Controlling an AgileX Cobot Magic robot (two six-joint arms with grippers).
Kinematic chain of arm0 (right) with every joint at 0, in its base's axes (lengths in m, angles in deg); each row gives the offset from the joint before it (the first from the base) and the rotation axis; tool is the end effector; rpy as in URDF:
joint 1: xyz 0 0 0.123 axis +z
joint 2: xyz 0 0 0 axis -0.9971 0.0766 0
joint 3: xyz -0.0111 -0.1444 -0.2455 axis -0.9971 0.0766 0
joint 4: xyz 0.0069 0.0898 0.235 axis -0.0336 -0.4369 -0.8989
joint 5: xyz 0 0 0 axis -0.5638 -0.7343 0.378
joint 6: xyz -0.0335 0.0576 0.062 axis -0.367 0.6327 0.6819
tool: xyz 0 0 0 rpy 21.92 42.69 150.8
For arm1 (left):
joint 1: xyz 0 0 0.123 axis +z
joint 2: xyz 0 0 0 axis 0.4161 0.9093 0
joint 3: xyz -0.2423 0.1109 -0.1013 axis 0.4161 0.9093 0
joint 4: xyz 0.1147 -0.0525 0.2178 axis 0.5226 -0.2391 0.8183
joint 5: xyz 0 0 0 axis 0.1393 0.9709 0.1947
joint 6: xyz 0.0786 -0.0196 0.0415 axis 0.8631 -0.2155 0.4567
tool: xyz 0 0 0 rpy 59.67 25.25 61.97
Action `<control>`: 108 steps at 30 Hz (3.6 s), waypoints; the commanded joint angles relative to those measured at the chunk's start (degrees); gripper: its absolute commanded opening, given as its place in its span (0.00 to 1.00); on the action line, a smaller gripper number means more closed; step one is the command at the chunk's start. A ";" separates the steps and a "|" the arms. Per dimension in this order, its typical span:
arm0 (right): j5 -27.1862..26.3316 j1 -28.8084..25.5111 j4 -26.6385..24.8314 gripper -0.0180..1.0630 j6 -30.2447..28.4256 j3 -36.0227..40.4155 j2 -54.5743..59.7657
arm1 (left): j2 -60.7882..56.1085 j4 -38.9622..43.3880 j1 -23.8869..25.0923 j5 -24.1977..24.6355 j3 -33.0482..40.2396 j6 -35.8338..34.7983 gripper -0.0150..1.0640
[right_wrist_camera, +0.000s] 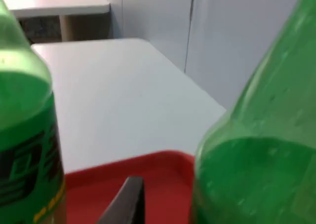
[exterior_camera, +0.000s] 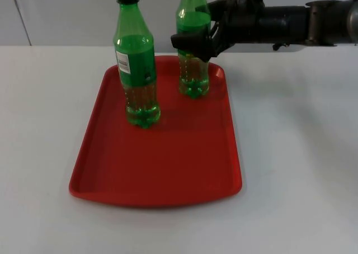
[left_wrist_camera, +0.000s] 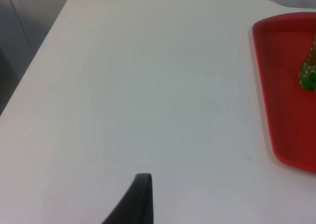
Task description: Place the bottle upright on the tray.
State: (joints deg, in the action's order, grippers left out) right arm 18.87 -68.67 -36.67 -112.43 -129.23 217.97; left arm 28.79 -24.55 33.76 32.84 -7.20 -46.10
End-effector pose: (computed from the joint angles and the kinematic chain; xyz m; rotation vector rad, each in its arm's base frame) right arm 0.5171 0.2274 0.1236 -1.1117 1.4628 0.7052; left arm -0.0038 -0.0073 0.2757 -0.1139 2.0589 0.0274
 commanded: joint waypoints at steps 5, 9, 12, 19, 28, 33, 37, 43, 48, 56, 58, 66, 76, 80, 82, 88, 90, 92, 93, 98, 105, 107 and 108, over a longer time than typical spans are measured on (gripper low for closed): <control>-0.91 0.35 8.44 0.99 5.82 -0.52 -1.78 | -0.19 -0.30 -0.40 -0.05 0.23 0.07 0.99; -1.04 0.15 12.45 0.99 10.44 -0.52 -2.33 | -0.19 -0.30 -0.40 -0.05 0.23 0.07 0.99; -1.10 -0.22 16.05 0.99 16.41 -0.52 -2.75 | -0.19 -0.30 -0.40 -0.05 0.23 0.07 0.99; -0.96 -1.89 23.52 0.99 28.93 -0.52 -3.63 | -0.19 -0.30 -0.40 -0.05 0.23 0.07 0.99; 2.16 -3.07 41.13 0.99 46.08 -0.52 -6.28 | -0.19 -0.25 -0.40 -0.05 0.23 0.07 0.99; 7.72 -3.07 48.85 0.99 55.66 -0.52 -9.29 | -0.19 -0.25 -0.40 -0.05 0.23 0.07 0.99; 9.93 -3.07 53.93 0.99 61.53 -0.52 -11.67 | -0.19 -0.25 -0.40 -0.05 0.23 0.07 0.99; 13.45 -3.07 68.19 0.99 78.26 -0.52 -15.79 | -0.19 -0.25 -0.40 -0.05 0.23 0.07 0.99; 16.52 -3.07 74.91 0.99 87.80 -0.52 -18.52 | -0.19 -0.25 -0.40 -0.05 0.23 0.07 0.99; 21.77 -3.07 75.35 0.99 94.33 -0.52 -23.67 | -0.19 -0.25 -0.40 -0.05 0.23 0.07 0.99; 22.39 -3.07 75.35 0.99 95.64 -0.52 -25.50 | -0.19 -0.25 -0.40 -0.05 0.23 0.07 0.99; 22.39 -2.96 78.03 0.99 100.50 -0.38 -30.04 | -0.19 -0.25 -0.40 -0.05 0.23 0.07 0.99; 22.39 -2.86 81.14 0.99 103.47 6.65 -40.20 | -0.19 -0.25 -0.40 -0.05 0.23 0.07 0.99; 21.62 -2.86 83.88 0.99 102.85 16.54 -46.33 | -0.19 -0.25 -0.40 -0.05 0.23 0.07 0.99; 18.60 -2.97 84.27 0.99 102.60 21.95 -49.74 | -0.19 -0.25 -0.40 -0.05 0.23 0.07 0.99; 10.78 -2.98 84.27 0.99 102.60 33.87 -57.71 | -0.19 -0.25 -0.40 -0.05 0.23 0.07 0.99; 6.77 -2.98 84.27 0.99 102.60 39.70 -62.09 | -0.19 -0.25 -0.40 -0.05 0.23 0.07 0.99; 5.53 -2.98 84.27 0.99 102.60 41.87 -63.97 | -0.19 -0.25 -0.40 -0.05 0.23 0.07 0.99; 4.35 -2.98 84.27 0.99 102.60 43.76 -65.85 | -0.19 -0.25 -0.40 -0.05 0.23 0.07 0.99; 3.17 -2.98 84.15 0.99 102.60 48.48 -71.81 | -0.19 -0.25 -0.40 -0.05 0.23 0.07 0.99; 2.53 -2.98 83.68 0.99 102.60 55.71 -82.34 | -0.19 -0.25 -0.40 -0.05 0.23 0.07 0.99; 1.97 -2.98 83.68 0.99 102.60 57.17 -83.90 | -0.19 -0.25 -0.40 -0.05 0.23 0.07 0.99; 1.46 -2.98 83.68 0.99 102.60 58.44 -85.89 | -0.19 -0.25 -0.40 -0.05 0.23 0.07 0.99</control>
State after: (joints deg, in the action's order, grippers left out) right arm 21.27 -71.67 47.30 -9.30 -71.98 134.25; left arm 28.79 -24.55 33.76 32.87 -7.20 -46.10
